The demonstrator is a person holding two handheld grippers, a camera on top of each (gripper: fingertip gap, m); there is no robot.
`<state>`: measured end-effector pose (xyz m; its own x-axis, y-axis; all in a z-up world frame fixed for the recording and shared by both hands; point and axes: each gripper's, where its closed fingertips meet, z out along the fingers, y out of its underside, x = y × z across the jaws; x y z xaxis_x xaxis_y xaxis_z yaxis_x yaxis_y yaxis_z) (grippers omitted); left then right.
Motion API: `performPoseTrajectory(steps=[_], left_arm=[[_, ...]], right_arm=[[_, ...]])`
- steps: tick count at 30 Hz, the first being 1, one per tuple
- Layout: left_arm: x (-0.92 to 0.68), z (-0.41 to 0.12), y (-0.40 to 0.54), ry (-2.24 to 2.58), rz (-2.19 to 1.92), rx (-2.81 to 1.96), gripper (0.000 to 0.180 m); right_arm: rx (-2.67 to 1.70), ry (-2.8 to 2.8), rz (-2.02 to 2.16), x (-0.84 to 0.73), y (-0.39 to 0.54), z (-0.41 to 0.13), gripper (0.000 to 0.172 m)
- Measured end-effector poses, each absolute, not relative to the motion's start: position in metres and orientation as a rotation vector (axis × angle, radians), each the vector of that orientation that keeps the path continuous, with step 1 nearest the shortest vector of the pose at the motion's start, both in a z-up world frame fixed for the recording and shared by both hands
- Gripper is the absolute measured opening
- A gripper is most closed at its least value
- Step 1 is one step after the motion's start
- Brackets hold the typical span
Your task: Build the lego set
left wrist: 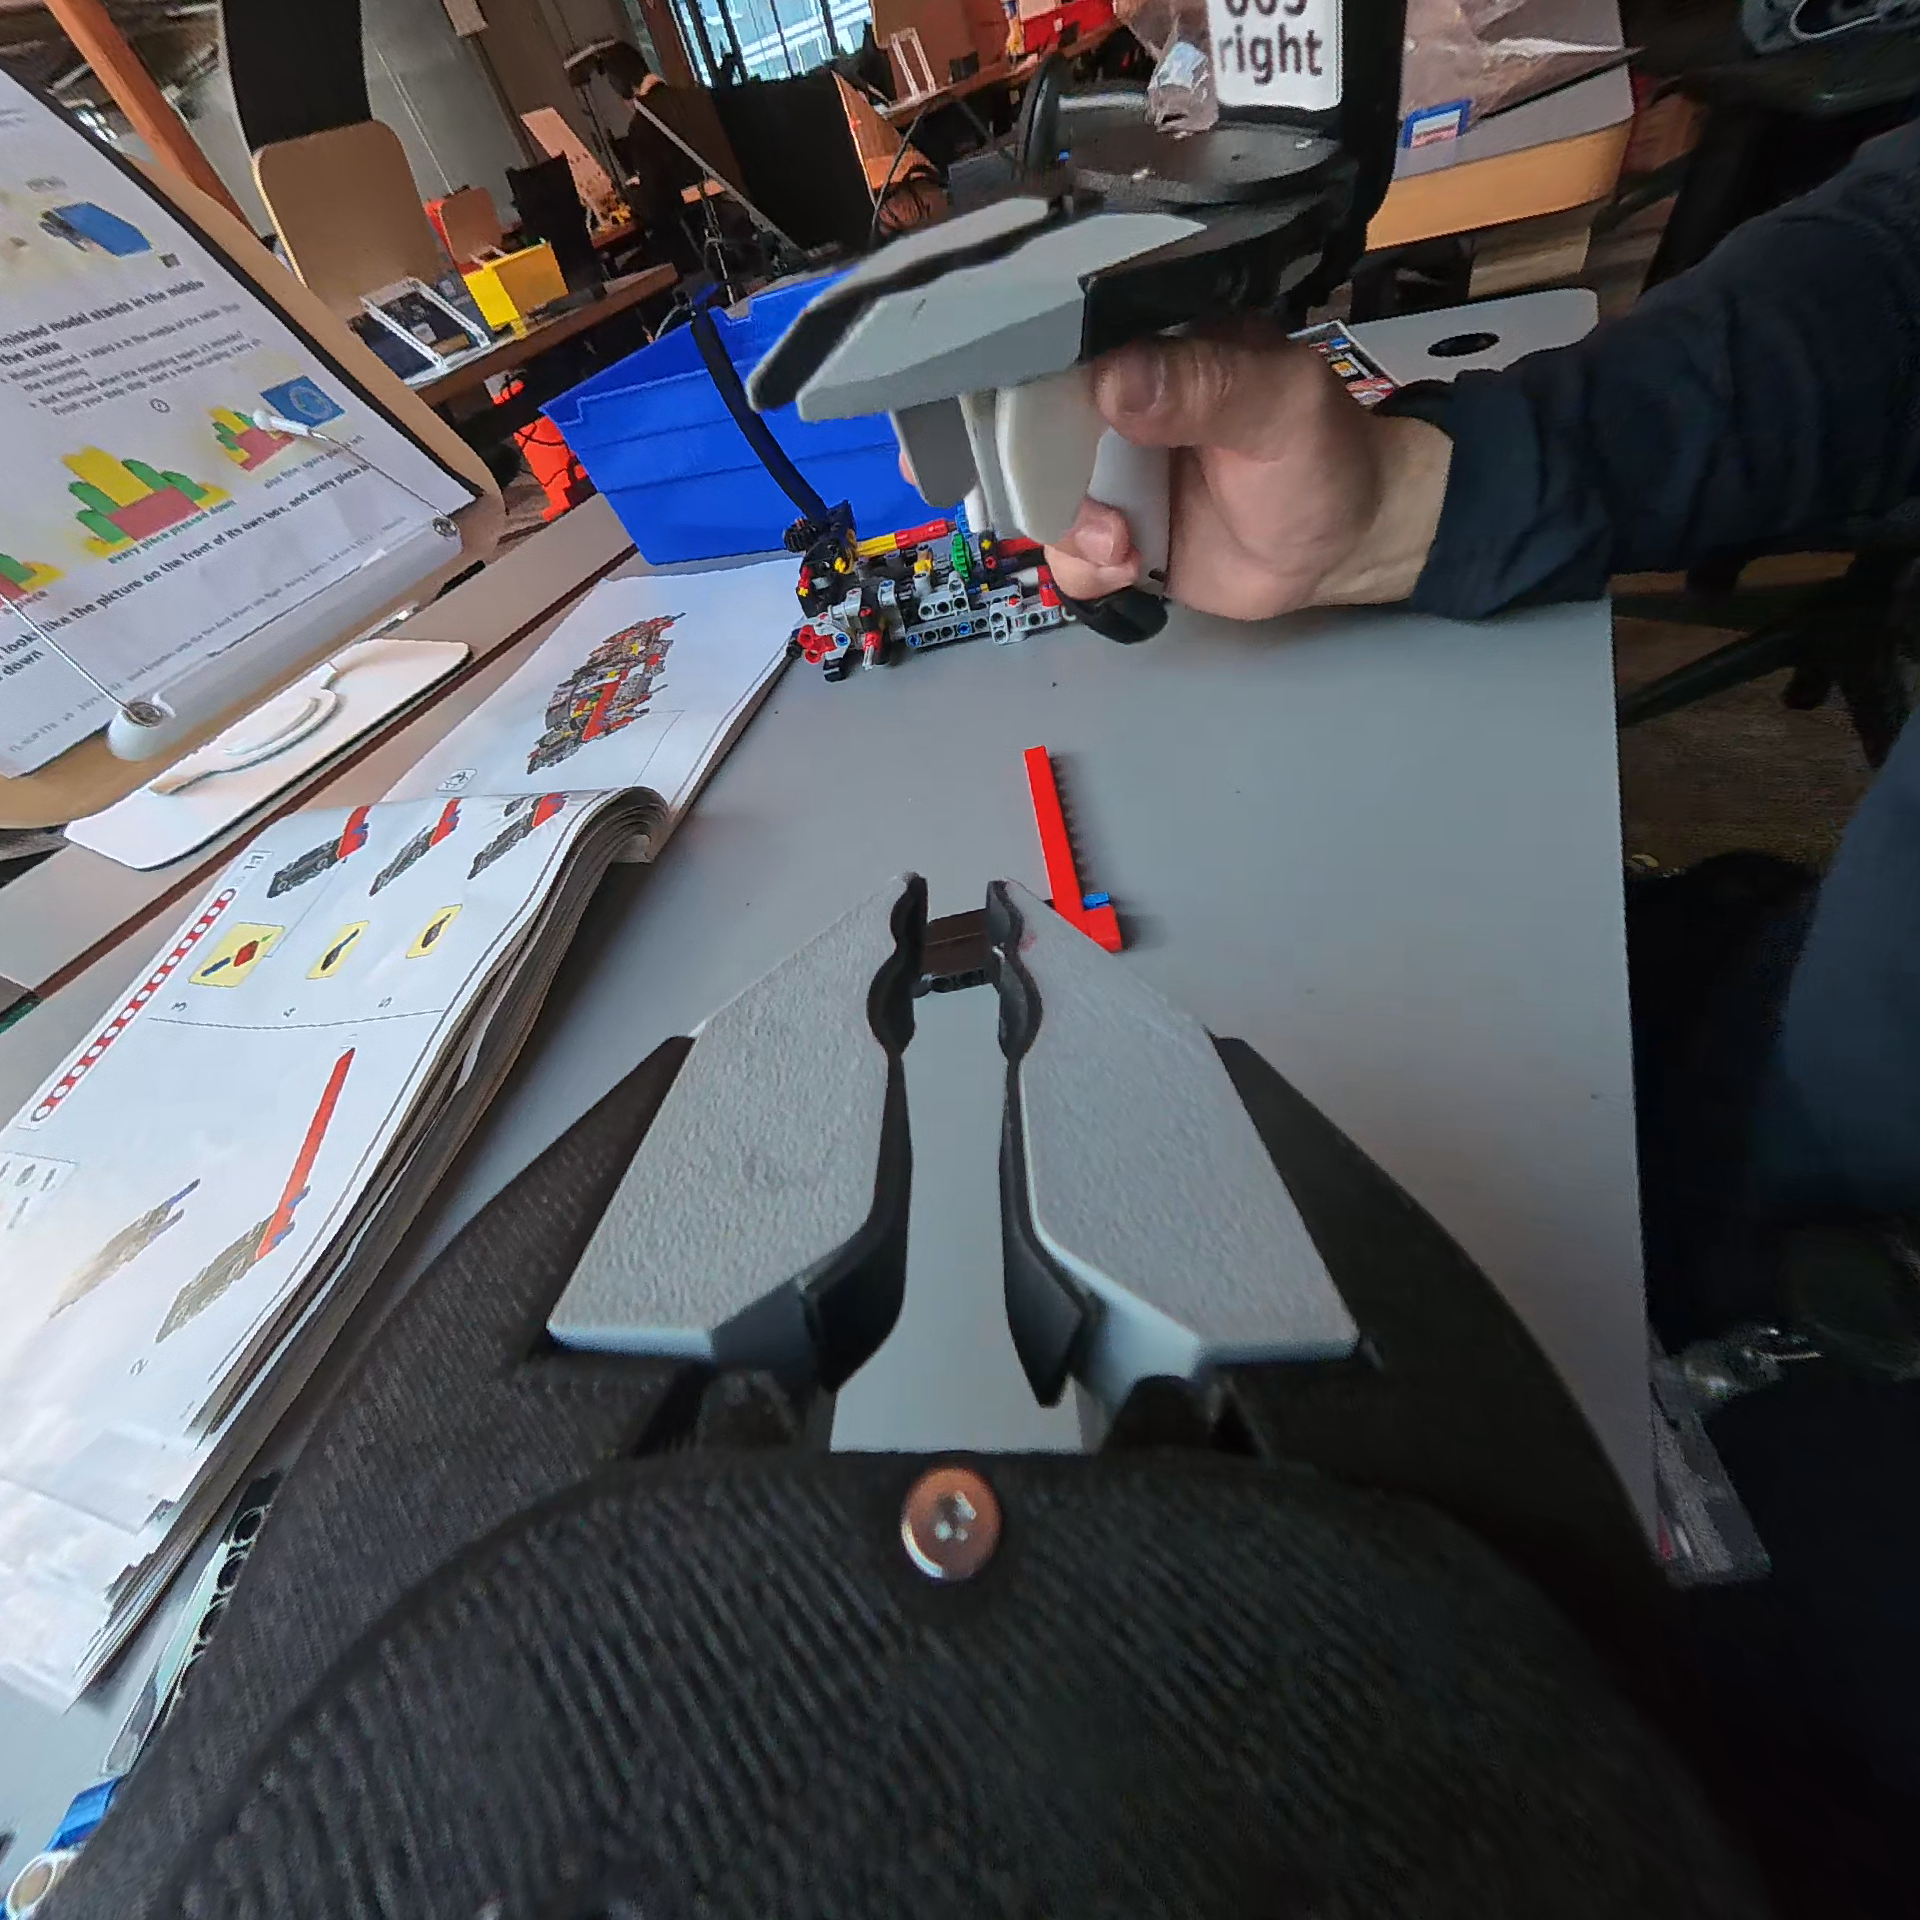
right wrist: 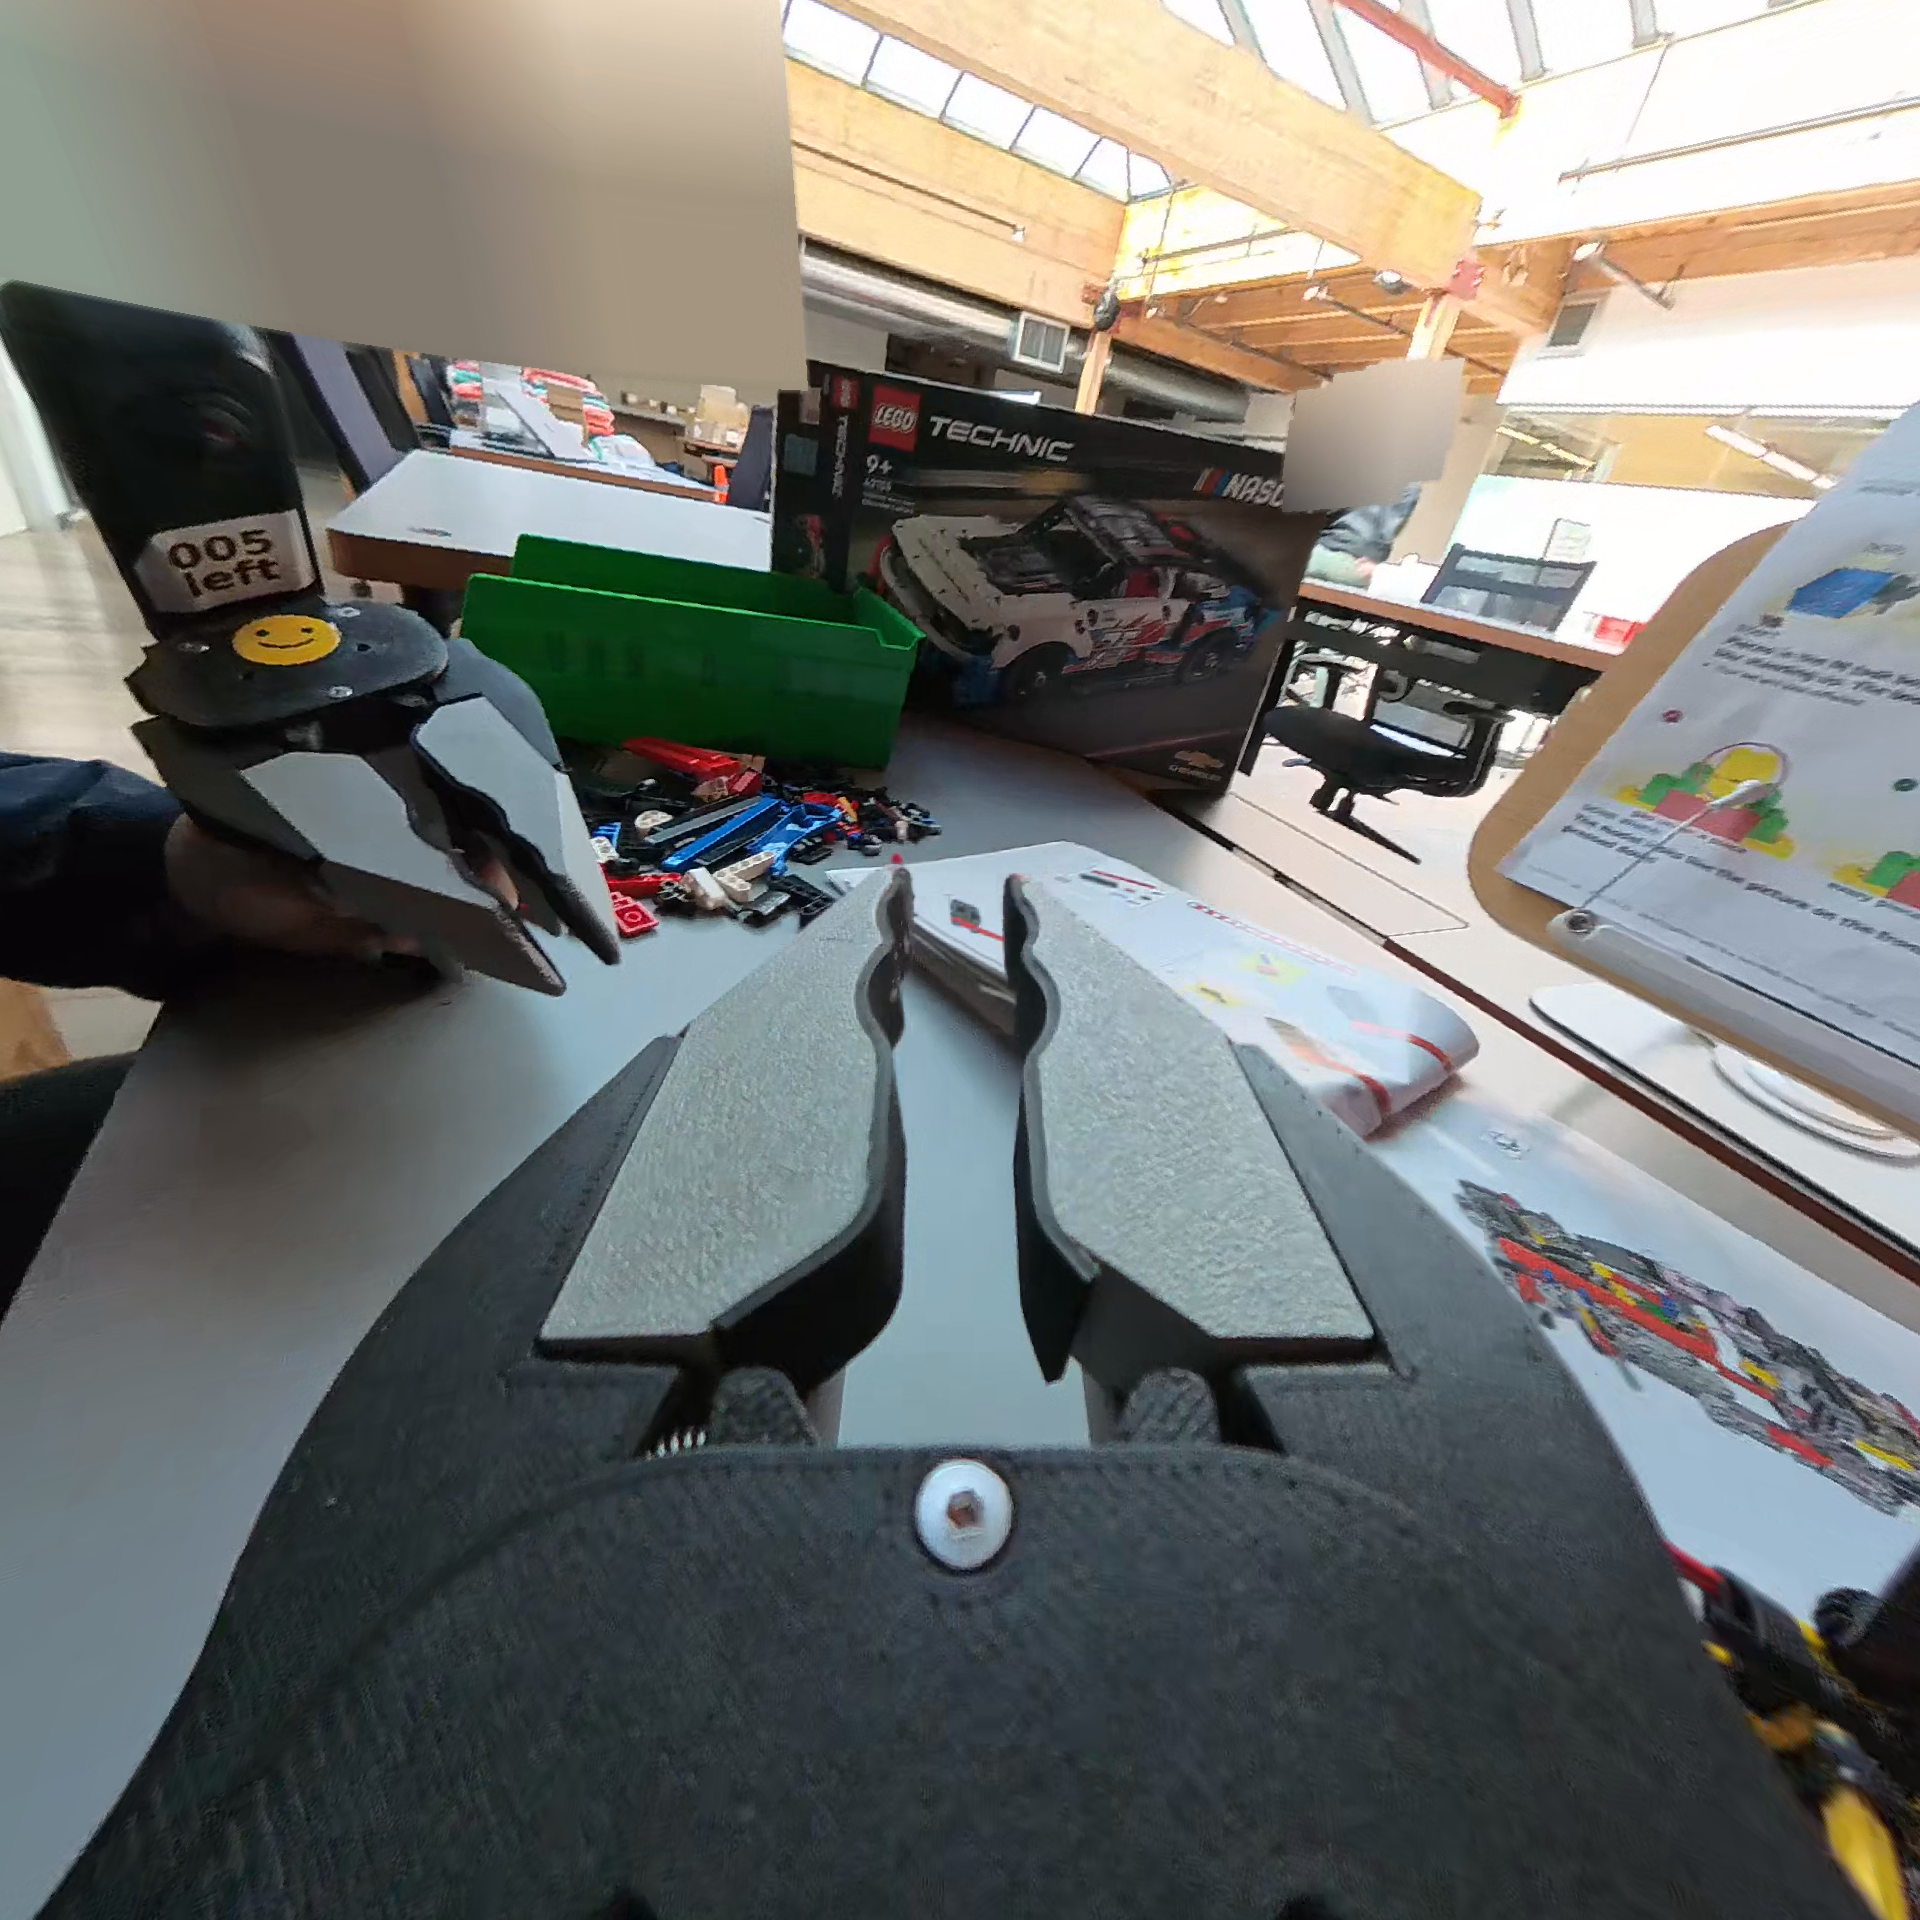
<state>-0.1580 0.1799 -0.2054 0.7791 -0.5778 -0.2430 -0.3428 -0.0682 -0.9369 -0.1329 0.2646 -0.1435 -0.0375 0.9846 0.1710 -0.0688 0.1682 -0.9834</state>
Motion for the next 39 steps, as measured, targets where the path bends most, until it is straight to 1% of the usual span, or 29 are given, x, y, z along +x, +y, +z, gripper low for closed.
performPoseTrajectory(steps=[6, 12, 16, 23, 35, 39], left_arm=[[-0.158, -0.206, 0.180, 0.738, -0.219, -1.682, 0.009], [-0.156, -0.208, 0.177, 0.762, -0.239, -1.682, 0.009], [-0.163, -0.198, 0.176, 0.699, -0.286, -1.643, 0.007], [-0.172, -0.196, 0.182, 0.641, -0.362, -1.665, 0.009], [-0.172, -0.199, 0.185, 0.650, -0.308, -1.678, 0.005], [-0.177, -0.195, 0.186, 0.607, -0.345, -1.668, 0.005]], right_arm=[[-1.048, -1.413, 1.177, -0.147, 0.243, -0.166, 0.015], [-1.044, -1.469, 1.177, -0.158, 0.235, -0.174, 0.015], [-1.056, -1.478, 1.215, -0.161, 0.235, -0.177, 0.014], [-1.008, -1.415, 1.217, -0.154, 0.241, -0.164, 0.011], [-1.005, -1.365, 1.310, -0.143, 0.248, -0.160, 0.008], [-0.903, -1.312, 1.307, -0.136, 0.247, -0.146, 0.001]])
